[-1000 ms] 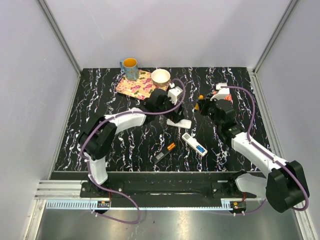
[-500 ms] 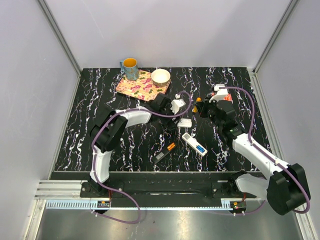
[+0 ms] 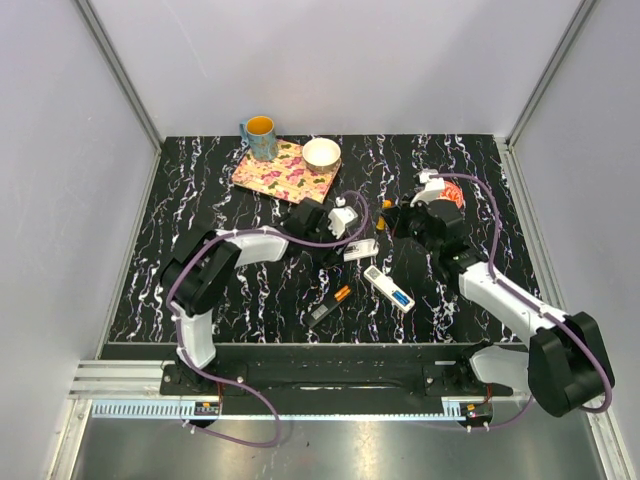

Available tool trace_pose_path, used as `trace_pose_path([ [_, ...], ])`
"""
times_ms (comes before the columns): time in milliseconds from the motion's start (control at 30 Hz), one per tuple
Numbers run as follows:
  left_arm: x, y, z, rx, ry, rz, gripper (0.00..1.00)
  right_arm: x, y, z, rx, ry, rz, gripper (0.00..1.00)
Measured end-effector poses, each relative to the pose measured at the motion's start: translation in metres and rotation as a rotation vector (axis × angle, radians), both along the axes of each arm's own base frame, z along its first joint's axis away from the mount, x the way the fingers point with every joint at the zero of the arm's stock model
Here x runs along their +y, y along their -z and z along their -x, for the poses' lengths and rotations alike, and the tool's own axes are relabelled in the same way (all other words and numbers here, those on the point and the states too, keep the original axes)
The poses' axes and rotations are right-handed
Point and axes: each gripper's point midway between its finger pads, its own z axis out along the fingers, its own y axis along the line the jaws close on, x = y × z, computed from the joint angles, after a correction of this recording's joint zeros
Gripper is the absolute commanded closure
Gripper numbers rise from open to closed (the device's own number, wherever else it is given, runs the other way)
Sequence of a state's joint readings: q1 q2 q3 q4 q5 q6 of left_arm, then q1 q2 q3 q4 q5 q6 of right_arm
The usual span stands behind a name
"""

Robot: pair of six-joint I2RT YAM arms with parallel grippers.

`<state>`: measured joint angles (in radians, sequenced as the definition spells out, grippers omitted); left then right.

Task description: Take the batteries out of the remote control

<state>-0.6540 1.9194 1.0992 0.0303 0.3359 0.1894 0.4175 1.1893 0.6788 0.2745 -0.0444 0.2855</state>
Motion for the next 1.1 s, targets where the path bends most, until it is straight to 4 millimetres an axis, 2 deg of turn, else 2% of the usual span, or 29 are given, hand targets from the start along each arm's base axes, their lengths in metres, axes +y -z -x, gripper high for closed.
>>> trace_pose_path([
  [200,0.017,0.000,0.025,0.067,-0.084,-0.018,0.66,0.017,0.013,-0.006,0.026,-0.056,-0.047,1.00],
  [333,0.022,0.000,0.028,0.101,-0.200,-0.025,0.63,0.029,0.029,-0.013,0.060,-0.085,-0.082,1.00],
  [433,0.026,0.000,0.030,0.118,-0.295,-0.017,0.55,0.037,0.037,-0.015,0.068,-0.097,-0.090,1.00],
  [467,0.028,0.000,0.030,0.120,-0.319,-0.014,0.50,0.039,0.038,-0.016,0.068,-0.102,-0.093,1.00],
  [500,0.030,0.000,0.031,0.123,-0.344,-0.011,0.40,0.043,0.038,-0.016,0.062,-0.110,-0.095,1.00],
  [600,0.036,0.001,0.035,0.118,-0.407,-0.007,0.27,0.056,0.037,-0.015,0.038,-0.141,-0.105,1.00],
  [900,0.038,0.000,0.038,0.087,-0.446,0.013,0.23,0.074,0.038,-0.020,-0.012,-0.176,-0.127,1.00],
  [1100,0.044,0.001,0.043,0.063,-0.441,0.025,0.31,0.080,0.048,-0.023,-0.006,-0.187,-0.123,1.00],
])
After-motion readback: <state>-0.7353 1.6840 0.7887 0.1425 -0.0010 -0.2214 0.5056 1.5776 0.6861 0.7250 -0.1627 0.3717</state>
